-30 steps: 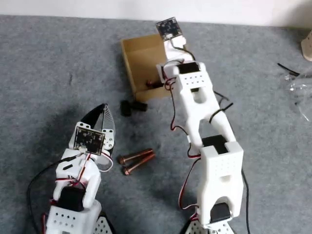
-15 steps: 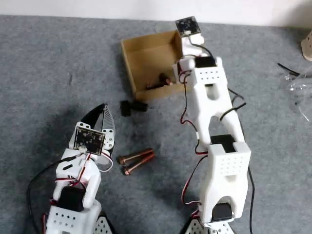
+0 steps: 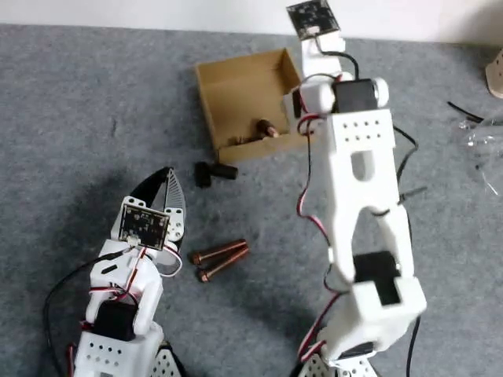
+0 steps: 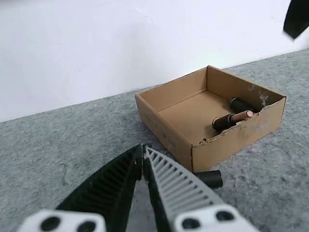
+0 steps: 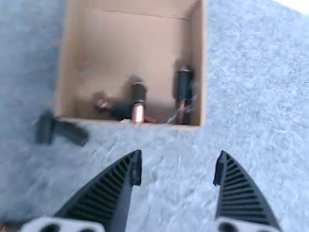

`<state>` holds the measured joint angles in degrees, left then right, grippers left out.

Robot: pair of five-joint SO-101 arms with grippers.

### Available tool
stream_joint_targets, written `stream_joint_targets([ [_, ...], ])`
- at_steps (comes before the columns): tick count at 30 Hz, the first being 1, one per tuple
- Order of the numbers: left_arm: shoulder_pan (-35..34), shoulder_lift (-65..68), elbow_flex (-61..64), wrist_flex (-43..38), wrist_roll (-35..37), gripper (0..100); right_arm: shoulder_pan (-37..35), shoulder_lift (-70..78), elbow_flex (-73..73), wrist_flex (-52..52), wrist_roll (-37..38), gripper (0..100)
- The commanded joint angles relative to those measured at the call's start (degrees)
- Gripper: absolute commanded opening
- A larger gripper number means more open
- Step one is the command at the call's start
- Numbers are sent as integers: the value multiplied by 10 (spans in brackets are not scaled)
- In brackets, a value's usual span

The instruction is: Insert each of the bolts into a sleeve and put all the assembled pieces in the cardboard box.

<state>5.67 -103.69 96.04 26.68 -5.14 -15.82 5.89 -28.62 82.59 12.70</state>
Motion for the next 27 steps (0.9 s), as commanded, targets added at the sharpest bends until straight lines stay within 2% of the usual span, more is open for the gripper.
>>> stream_joint_targets([
  [1, 0, -5, 11, -2, -2, 27, -19, -80, -27, 47, -5, 217],
  [9, 0, -5, 11, 0, -2, 27, -20, -167, -27, 170, -6, 217],
  [14, 0, -5, 11, 0, -2, 27, -16, -247, 4, 182, -6, 217],
  [21, 0, -5, 11, 0, -2, 27, -36, -407, 186, 157, -5, 217],
  [27, 0, -5, 11, 1, -2, 27, -36, -586, 448, 41, -3, 217],
])
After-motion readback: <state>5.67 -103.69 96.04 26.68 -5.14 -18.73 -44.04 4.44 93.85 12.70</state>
